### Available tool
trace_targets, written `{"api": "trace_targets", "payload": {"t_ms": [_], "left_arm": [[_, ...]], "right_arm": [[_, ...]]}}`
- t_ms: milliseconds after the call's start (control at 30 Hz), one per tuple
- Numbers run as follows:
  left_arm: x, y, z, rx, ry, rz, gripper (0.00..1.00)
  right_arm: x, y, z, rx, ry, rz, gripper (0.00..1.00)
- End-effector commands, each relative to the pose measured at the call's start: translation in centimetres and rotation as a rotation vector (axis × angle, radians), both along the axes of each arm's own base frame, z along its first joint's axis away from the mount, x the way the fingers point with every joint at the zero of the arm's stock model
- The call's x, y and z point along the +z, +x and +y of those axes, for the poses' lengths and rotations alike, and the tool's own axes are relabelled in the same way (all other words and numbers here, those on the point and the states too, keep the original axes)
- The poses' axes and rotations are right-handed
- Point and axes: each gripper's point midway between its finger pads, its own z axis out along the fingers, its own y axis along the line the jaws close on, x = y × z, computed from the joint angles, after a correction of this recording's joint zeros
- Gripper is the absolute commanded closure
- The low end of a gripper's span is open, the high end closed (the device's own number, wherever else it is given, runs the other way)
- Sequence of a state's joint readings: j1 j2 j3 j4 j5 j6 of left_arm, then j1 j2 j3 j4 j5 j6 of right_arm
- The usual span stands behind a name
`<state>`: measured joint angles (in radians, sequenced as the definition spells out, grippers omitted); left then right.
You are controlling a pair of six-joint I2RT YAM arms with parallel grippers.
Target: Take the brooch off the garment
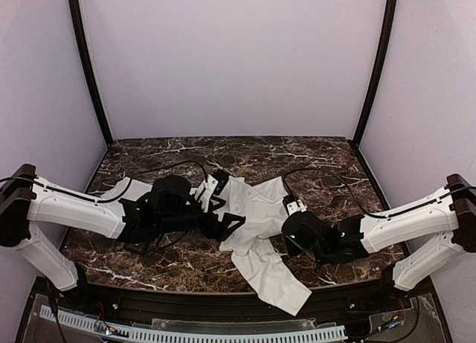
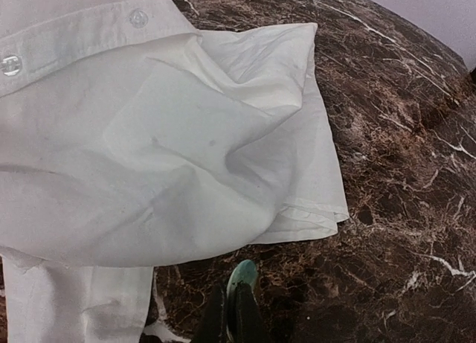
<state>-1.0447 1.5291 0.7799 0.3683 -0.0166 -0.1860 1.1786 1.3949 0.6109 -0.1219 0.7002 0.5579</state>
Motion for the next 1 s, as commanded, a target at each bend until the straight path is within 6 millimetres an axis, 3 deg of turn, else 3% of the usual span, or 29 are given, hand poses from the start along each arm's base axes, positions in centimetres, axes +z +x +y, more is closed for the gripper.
{"api": "trace_targets", "payload": {"t_ms": [0, 267, 467, 667, 967], "left_arm": [[1.7, -0.2, 0.9, 0.001, -0.037, -0.036, 0.09], [1.9, -3.1, 0.8, -0.145, -0.076, -0.020, 0.06], [1.9, -5.4, 0.4, -0.268, -0.110, 0.005, 0.07], [2.3, -6.8, 0.2, -0.347, -0.154, 0.009, 0.09], [1.5, -7.6, -0.3, -0.407, -0.129, 0.026, 0.28]], "right_arm": [[1.5, -0.9, 0.0, 0.063, 0.085, -0.007, 1.00], [7.1, -2.3, 1.9, 0.334, 0.424, -0.034, 1.00], [9.5, -3.3, 3.2, 0.495, 0.532, -0.042, 1.00], [10.8, -4.8, 5.5, 0.664, 0.614, -0.015, 1.00], [10.5, -7.3, 8.6, 0.877, 0.635, 0.082, 1.00]]}}
